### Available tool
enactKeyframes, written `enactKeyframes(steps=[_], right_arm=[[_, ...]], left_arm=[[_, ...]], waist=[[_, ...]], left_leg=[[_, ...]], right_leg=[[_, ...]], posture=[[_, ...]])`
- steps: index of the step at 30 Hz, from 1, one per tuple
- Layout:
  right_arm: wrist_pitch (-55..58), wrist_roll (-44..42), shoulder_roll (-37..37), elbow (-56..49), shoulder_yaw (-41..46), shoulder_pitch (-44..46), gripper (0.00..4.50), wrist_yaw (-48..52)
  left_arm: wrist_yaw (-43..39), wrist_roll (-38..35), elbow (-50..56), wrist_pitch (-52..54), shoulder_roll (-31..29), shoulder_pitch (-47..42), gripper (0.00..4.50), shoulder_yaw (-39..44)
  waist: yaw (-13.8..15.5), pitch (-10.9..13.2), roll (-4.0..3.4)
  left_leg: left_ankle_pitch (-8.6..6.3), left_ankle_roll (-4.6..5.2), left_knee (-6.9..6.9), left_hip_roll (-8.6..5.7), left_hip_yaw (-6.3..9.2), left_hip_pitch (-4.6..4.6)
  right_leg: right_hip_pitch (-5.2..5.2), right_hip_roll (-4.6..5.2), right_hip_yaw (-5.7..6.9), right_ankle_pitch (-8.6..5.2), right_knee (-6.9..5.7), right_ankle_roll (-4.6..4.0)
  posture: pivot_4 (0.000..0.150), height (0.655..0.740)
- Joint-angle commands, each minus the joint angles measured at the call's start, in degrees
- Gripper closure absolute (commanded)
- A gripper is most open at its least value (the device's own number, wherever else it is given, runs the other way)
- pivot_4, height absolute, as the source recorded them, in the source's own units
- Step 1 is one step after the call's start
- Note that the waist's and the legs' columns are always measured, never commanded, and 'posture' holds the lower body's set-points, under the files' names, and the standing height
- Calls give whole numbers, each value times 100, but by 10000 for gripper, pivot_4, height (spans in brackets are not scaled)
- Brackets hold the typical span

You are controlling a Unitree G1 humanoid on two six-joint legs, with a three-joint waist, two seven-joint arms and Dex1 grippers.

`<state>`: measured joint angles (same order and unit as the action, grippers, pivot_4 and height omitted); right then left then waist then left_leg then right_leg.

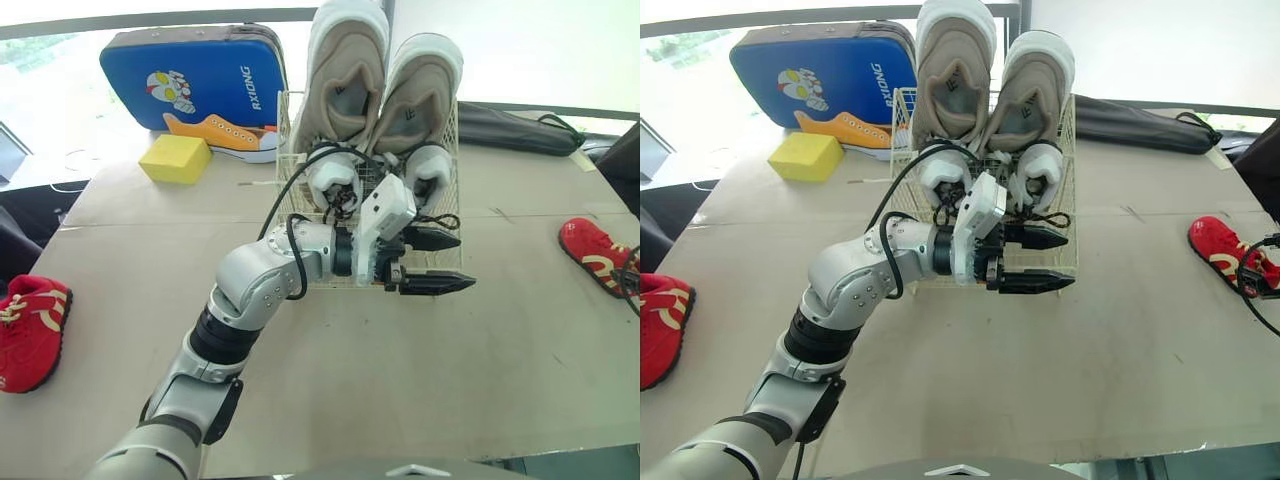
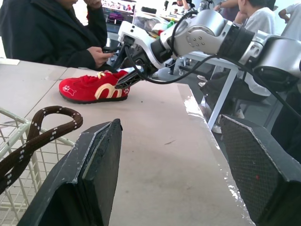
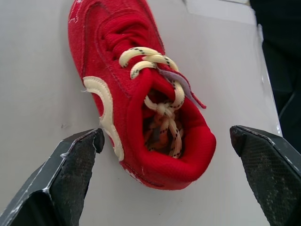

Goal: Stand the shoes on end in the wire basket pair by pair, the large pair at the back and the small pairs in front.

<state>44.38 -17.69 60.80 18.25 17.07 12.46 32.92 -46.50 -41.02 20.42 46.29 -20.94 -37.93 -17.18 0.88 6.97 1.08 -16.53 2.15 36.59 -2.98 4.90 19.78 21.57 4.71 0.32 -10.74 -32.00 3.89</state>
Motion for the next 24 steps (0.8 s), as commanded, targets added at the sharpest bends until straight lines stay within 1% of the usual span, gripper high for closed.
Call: enactKeyframes(steps=[1,10,13,16,17,18,20,21,22,23,24], right_arm=[[50,149,162,60,-78,144,0,195],[342,476,322,577,-642,754,0,559],[373,562,260,781,-788,1011,0,641],[314,717,208,921,-1009,1194,8531,739],[320,757,194,956,-1073,1263,13115,768],[307,786,176,993,-1104,1319,18803,794],[265,843,166,1026,-1173,1386,27926,866],[253,845,180,1009,-1183,1378,34574,921],[249,841,219,947,-1177,1343,39723,972],[199,813,297,786,-1085,1240,41511,1017],[159,799,350,673,-1014,1166,44504,1045]], left_arm=[[-1,-75,246,1,7,-5,8664,189],[21,-21,224,15,68,-70,8664,225],[62,-7,231,18,108,-67,8664,226],[76,25,230,21,117,-71,7749,232],[85,40,228,19,119,-73,7749,230],[95,54,231,19,120,-74,7749,225],[123,72,247,26,127,-67,7749,214],[137,67,263,40,127,-54,7749,214],[151,62,274,53,123,-48,7749,218],[176,60,293,63,108,-35,7749,233],[194,59,306,68,97,-26,7749,243]], waist=[[-1,0,0],[-6,0,-1],[-7,0,-1],[-5,0,-1],[-7,0,-1],[-7,0,-1],[-8,0,-1],[-5,-1,0],[-5,-1,0],[-5,-1,-1],[-2,-1,-1]], left_leg=[[3,-4,0,0,0,0],[5,-8,2,0,-3,-1],[4,-8,4,0,-4,-1],[5,-8,4,-1,-2,0],[5,-9,4,-1,-2,0],[5,-9,4,-1,-3,-1],[5,-9,5,-1,-3,-1],[5,-9,6,-1,-3,0],[5,-9,8,-1,-2,0],[5,-9,8,-1,-2,0],[5,-9,10,-1,-2,1]], right_leg=[[0,0,0,0,0,0],[0,0,-3,1,-2,1],[0,1,-3,1,-1,1],[0,0,-2,1,-2,1],[0,0,-2,1,-2,1],[0,0,-3,1,-2,1],[0,0,-3,1,-2,1],[0,0,-3,2,-2,1],[0,0,-3,2,-2,1],[0,0,-3,2,-2,1],[0,0,-3,2,-3,2]], posture=[[1500,7400],[1500,7400],[1500,7400],[1500,7400],[1500,7400],[1500,7400],[1500,7400],[1500,7400],[1500,7400],[1500,7400],[1500,7400]])
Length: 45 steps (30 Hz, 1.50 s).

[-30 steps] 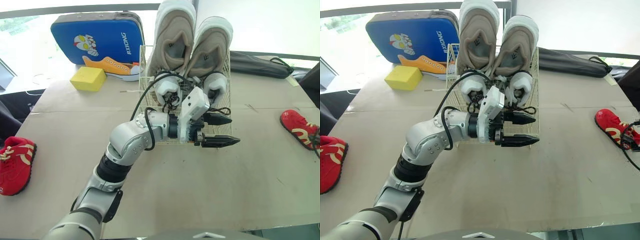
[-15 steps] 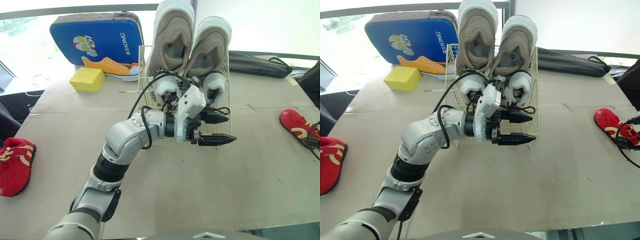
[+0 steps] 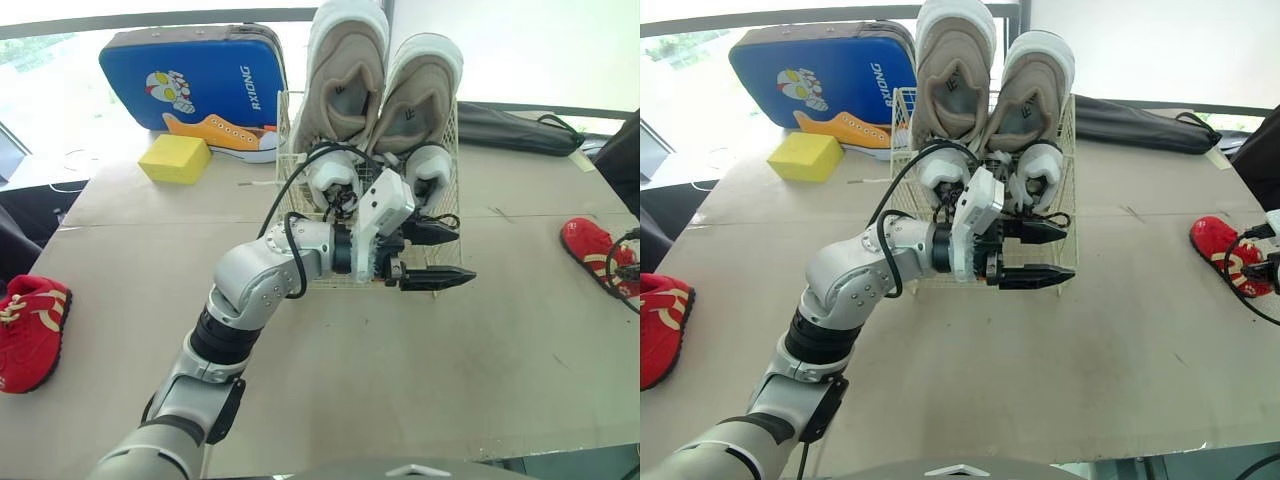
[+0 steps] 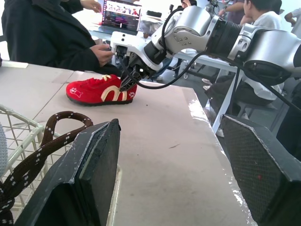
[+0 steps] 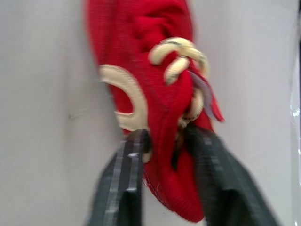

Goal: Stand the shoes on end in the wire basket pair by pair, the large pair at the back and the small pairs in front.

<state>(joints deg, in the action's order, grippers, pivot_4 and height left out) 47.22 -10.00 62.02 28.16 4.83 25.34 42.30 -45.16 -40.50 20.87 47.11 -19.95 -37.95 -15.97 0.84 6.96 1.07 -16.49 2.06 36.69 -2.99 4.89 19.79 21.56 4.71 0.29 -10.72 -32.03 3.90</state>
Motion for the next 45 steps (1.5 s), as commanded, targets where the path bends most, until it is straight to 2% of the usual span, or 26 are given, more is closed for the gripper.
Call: enactKeyframes(steps=[1,4,8,11,15,19,21,23,26,29,33,39,41,45], right_arm=[[-156,-50,314,-586,418,-268,44504,163],[-196,-368,499,-1408,1070,-725,44504,471],[-143,-817,843,-2986,2130,-1699,44504,1344],[-376,-904,1132,-3690,2583,-2185,44504,1992],[-593,-1105,1524,-4142,2859,-2201,44504,2701],[-1527,-1336,2055,-4522,3061,-1949,44504,3976],[-2002,-1884,2248,-4745,2963,-1447,44504,4440],[-2133,-2570,2419,-4917,2576,-739,44504,4445],[-2577,-2921,2341,-5046,1616,325,44504,4381],[-3001,-2672,1714,-5111,314,1711,44504,4643],[-3608,-1972,755,-4691,-1085,3216,44504,5009],[-4667,-1549,22,-4001,-2348,4384,44504,5020],[-4908,-1495,-92,-3802,-2575,4618,44504,5020],[-5241,-1543,-61,-3528,-2783,4860,44504,5020]], left_arm=[[74,-6,288,-6,-27,3,7749,143],[75,-129,340,40,-84,77,7749,262],[-154,-957,293,480,-304,193,7749,903],[-463,-1754,108,1019,-773,212,7749,1490],[-522,-2965,-518,1884,-1317,14,7749,2274],[-383,-3445,-983,2304,-1718,-217,7749,2619],[-196,-3755,-1101,2551,-1808,-368,7749,2735],[-90,-3745,-1162,2621,-1900,-447,7749,2774],[216,-3835,-1321,2836,-1957,-651,7749,2715],[418,-4182,-1752,3277,-1923,-1081,7749,2630],[374,-4547,-2240,4020,-1979,-1659,7749,2373],[483,-4745,-2667,4532,-1855,-2246,7749,1783],[510,-4788,-2631,4539,-1948,-2303,7749,1407],[591,-4598,-2922,4539,-1949,-2376,7749,1326]], waist=[[6,0,0],[5,3,-15],[-14,3,-35],[-33,3,-28],[-19,4,-23],[-1,18,-33],[7,13,-24],[-15,30,-37],[-23,26,-11],[-23,37,29],[-26,52,27],[-25,47,40],[-51,47,41],[-50,46,42]], left_leg=[[0,0,1,-1,1,1],[0,0,2,-3,4,3],[0,0,1,0,4,2],[-1,-1,1,11,3,-4],[-15,22,11,12,2,-4],[-15,20,15,9,7,-2],[-8,5,13,9,15,-2],[-4,-4,13,8,14,1],[-18,-32,-7,12,17,-5],[-17,-34,-11,9,18,-4],[-16,-33,6,-7,9,-1],[1,-15,0,-23,34,3],[1,-15,0,-24,25,2],[2,-17,0,-24,26,0]], right_leg=[[0,0,0,0,-1,1],[1,1,1,4,-1,7],[2,-2,1,12,-4,25],[1,-12,3,0,-8,44],[3,-9,3,-13,-9,34],[10,-6,6,-13,-23,34],[7,-4,15,-13,-15,33],[7,3,13,-13,-8,33],[9,29,18,-16,-4,26],[12,27,19,-12,-3,22],[14,20,17,-9,-16,38],[38,19,20,5,-74,34],[40,19,14,6,-75,35],[39,20,11,6,-74,34]], posture=[[1500,7400],[1500,7400],[1500,7400],[1500,7400],[1500,7400],[1500,7400],[1500,7400],[1500,7400],[1500,7400],[1500,7400],[1500,7400],[1500,7400],[1500,7400],[1500,7400]])
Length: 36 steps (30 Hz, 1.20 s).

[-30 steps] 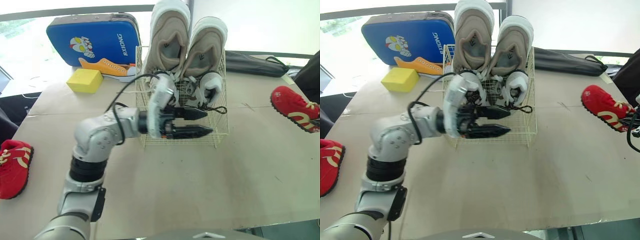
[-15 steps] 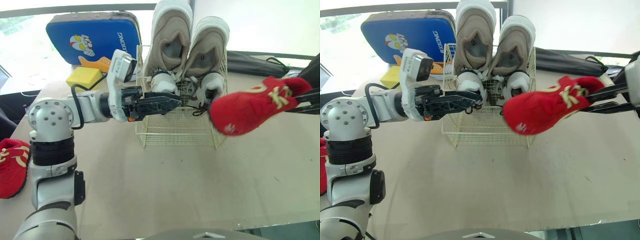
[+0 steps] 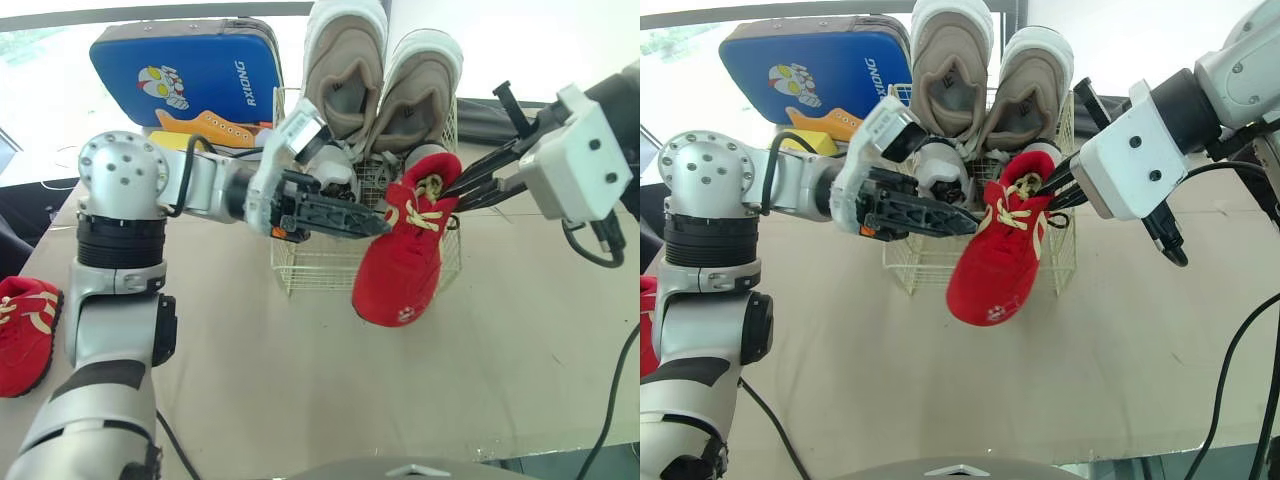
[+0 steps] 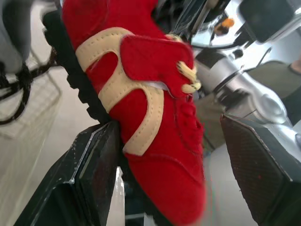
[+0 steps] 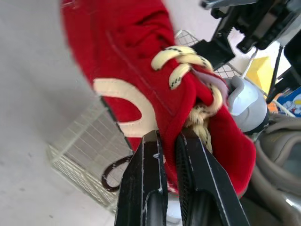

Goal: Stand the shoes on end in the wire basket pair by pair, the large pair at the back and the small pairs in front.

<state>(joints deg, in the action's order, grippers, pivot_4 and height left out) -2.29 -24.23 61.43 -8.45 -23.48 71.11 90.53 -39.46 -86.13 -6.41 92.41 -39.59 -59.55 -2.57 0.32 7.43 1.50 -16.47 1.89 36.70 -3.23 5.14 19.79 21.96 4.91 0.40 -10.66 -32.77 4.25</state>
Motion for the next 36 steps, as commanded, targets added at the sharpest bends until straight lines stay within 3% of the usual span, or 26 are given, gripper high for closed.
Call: enactKeyframes(steps=[1,13,21,23,27,30,32,33,35,36], right_arm=[[-308,-165,18,155,22,335,44504,197],[-58,-493,118,181,289,476,44504,197],[-205,-366,-416,681,114,750,44504,197],[-233,-354,-520,804,109,753,44940,197],[84,-519,-481,962,-54,759,45000,197],[28,-458,-659,1236,89,699,36835,197],[-10,-436,-676,1380,214,528,28725,197],[149,-417,-721,1422,339,438,27640,144],[1388,-878,-369,1418,595,174,20671,137],[2100,-1160,-223,1486,784,27,20671,4]], left_arm=[[-1,-21,-268,9,-21,-230,7749,-18],[-221,224,-368,9,-417,-65,7749,164],[-181,-208,-331,9,-115,-28,7749,20],[-79,-382,-247,9,5,115,10168,9],[325,-760,-134,-81,184,384,27199,225],[629,-1137,3,-254,154,580,35638,371],[769,-1265,336,-436,100,836,38977,524],[840,-1342,459,-561,67,985,39030,631],[887,-1275,1186,-1018,90,1490,39651,1016],[739,-1036,1691,-1323,135,1817,39677,1256]], waist=[[1,0,0],[-61,-1,2],[-86,-4,7],[-89,-5,8],[-84,-5,8],[-90,-6,9],[-88,-7,11],[-89,-8,11],[-90,-10,15],[-85,-11,16]], left_leg=[[0,-1,2,-1,0,-1],[4,-5,1,-3,3,-2],[4,-5,1,-3,4,-2],[4,-5,1,-5,4,-1],[4,-5,1,-5,7,-1],[4,-5,1,-5,5,-2],[4,-6,0,-5,5,-3],[4,-6,1,-5,6,-2],[3,-5,-3,-5,5,-1],[3,-5,-4,-5,6,-1]], right_leg=[[0,0,0,0,1,0],[4,1,-2,0,-5,-1],[6,1,-4,0,-8,-1],[6,2,-4,1,-8,-1],[7,4,-5,1,-9,-2],[7,6,-8,2,-9,-2],[7,7,-8,2,-9,-3],[7,7,-7,2,-10,-3],[8,8,-8,2,-8,-4],[8,10,-9,2,-9,-5]], posture=[[1500,7400],[1500,7400],[1500,7400],[1500,7400],[1500,7400],[1500,7400],[1500,7400],[1500,7400],[1500,7400],[1500,7400]])
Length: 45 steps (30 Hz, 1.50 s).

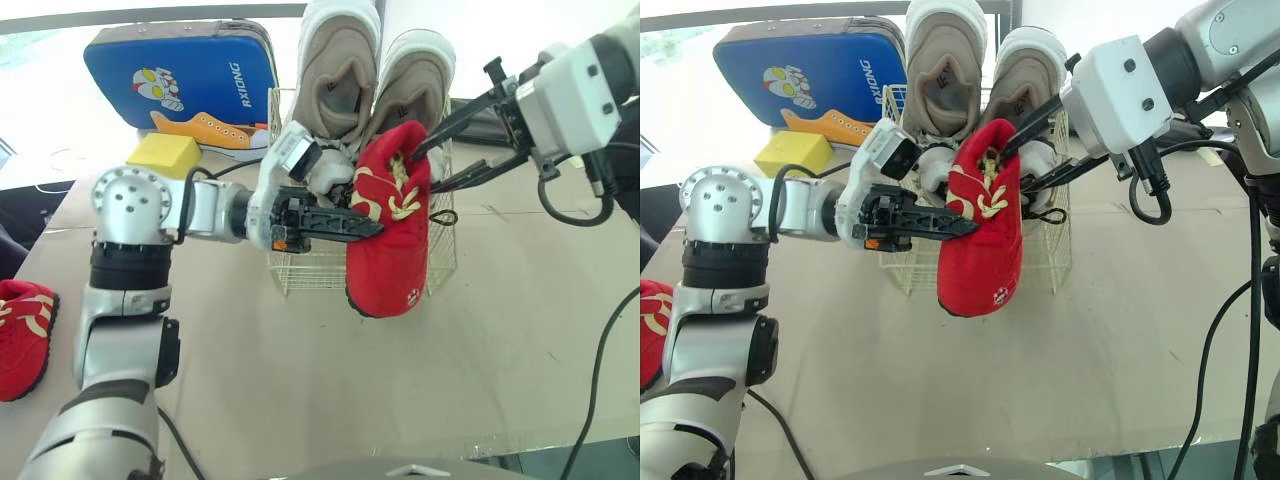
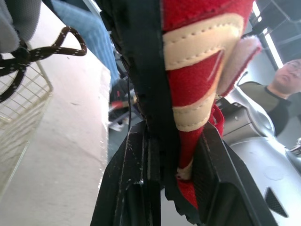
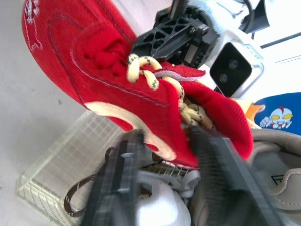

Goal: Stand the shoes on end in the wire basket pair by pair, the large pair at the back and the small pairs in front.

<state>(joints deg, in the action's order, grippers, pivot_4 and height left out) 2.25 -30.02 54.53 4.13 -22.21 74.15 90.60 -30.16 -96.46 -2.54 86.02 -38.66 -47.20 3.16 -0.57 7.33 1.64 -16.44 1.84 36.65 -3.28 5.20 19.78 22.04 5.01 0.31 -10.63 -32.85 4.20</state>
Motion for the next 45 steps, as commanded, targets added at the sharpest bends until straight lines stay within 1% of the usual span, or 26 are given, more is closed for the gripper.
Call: enactKeyframes(steps=[1,3,6,8,10,13,14,17,19,21,25,28,30,35,38,43,44,45], right_arm=[[2341,-816,583,303,817,-409,20671,-193],[3272,-1046,638,388,1056,-609,20671,-524],[4465,-1440,561,405,1492,-1170,20671,-1013],[5642,-2800,638,-1175,2358,-2314,20671,-2016],[6238,-3896,377,-2102,2878,-2985,20671,-2917],[6333,-4610,-286,-2595,2927,-3231,20671,-3877],[6341,-4739,-484,-2658,2882,-3203,20671,-4135],[6222,-4791,-992,-2675,2702,-3121,20671,-4643],[6126,-4766,-1297,-2563,2643,-3015,20671,-4901],[6151,-4805,-1465,-2446,2671,-2924,20671,-5064],[6228,-4839,-1589,-2379,2725,-2884,20671,-5146],[6228,-4754,-1622,-2280,2695,-2893,20671,-5103],[6238,-4787,-1676,-2211,2710,-2872,20671,-5117],[6278,-4715,-1713,-2171,2669,-2826,20671,-5101],[6324,-4755,-1726,-2207,2649,-2796,20671,-5145],[6494,-5074,-1756,-2391,2612,-2870,20671,-5242],[6529,-5137,-1778,-2410,2595,-2908,26023,-5316],[6546,-5209,-1801,-2436,2594,-2957,29733,-5388]], left_arm=[[-377,301,1728,-862,-30,839,39734,799],[-843,912,2270,-1199,-236,1206,39734,861],[-1152,1449,2458,-1764,-295,1457,39734,968],[-1258,1854,2594,-2106,-305,1481,39734,924],[-1433,2236,2652,-2367,-368,1459,39734,800],[-1773,2492,2518,-2460,-520,1295,39734,655],[-1896,2603,2449,-2502,-568,1241,39734,608],[-2104,2726,2329,-2471,-598,1104,39734,430],[-2126,2509,2344,-2341,-550,1023,39734,444],[-2306,2471,2391,-2296,-639,1002,39734,456],[-2411,2522,2386,-2343,-687,1014,39734,498],[-2605,2290,2496,-2188,-834,1086,39734,581],[-2757,2315,2565,-2196,-912,1185,39734,593],[-2896,2314,2618,-2213,-932,1185,39734,530],[-2979,2403,2630,-2287,-947,1205,39734,501],[-2883,2673,2603,-2474,-772,1150,39734,321],[-2903,2794,2635,-2545,-742,1160,39743,254],[-2860,2938,2652,-2642,-676,1169,39743,199]], waist=[[23,-2,3],[61,-2,5],[116,-5,-1],[172,-14,9],[173,-9,-2],[127,-9,-8],[121,-13,-2],[130,-15,2],[142,-14,4],[135,-13,5],[134,-12,2],[129,-10,0],[117,-9,-2],[129,-8,-3],[122,-8,-3],[125,-7,-4],[126,-7,-4],[128,-8,-4]], left_leg=[[0,0,-1,2,1,2],[-10,-16,-1,2,4,15],[-13,-23,-8,1,-13,14],[-13,-23,-8,4,-15,6],[-14,-19,-10,13,-1,7],[-1,5,-9,10,-18,8],[-1,8,-10,9,-26,7],[-1,11,-10,9,-27,0],[-2,14,-6,9,-23,1],[2,10,-6,8,-19,1],[2,9,-10,8,-18,-1],[2,9,-11,9,-14,1],[2,9,-11,9,-16,0],[2,9,-11,10,-13,0],[2,10,-11,10,-15,0],[2,10,-11,10,-15,0],[2,10,-11,10,-15,0],[2,10,-11,10,-15,0]], right_leg=[[0,6,-3,1,1,-2],[6,35,-16,-4,4,-34],[11,39,-16,-5,14,-38],[7,36,-14,-6,12,-39],[0,34,-1,-7,14,-40],[4,30,-1,-6,10,-38],[7,10,-6,-6,12,-37],[6,-2,-4,-6,13,-36],[6,-8,-1,-6,10,-35],[6,-9,0,-4,8,-32],[8,-11,0,-1,6,-26],[8,-14,3,0,8,-25],[8,-14,1,-2,7,-28],[8,-16,3,-2,6,-27],[8,-17,1,-2,7,-27],[8,-17,2,-2,7,-27],[8,-17,1,-2,8,-27],[8,-17,1,-2,7,-27]], posture=[[1500,7400],[1500,7400],[1500,7400],[1500,7400],[1500,7400],[1500,7400],[1500,7400],[1500,7400],[1500,7400],[1500,7400],[1500,7400],[1500,7400],[1500,7400],[1500,7400],[1500,7400],[1500,7400],[1500,7400],[1500,7400]])
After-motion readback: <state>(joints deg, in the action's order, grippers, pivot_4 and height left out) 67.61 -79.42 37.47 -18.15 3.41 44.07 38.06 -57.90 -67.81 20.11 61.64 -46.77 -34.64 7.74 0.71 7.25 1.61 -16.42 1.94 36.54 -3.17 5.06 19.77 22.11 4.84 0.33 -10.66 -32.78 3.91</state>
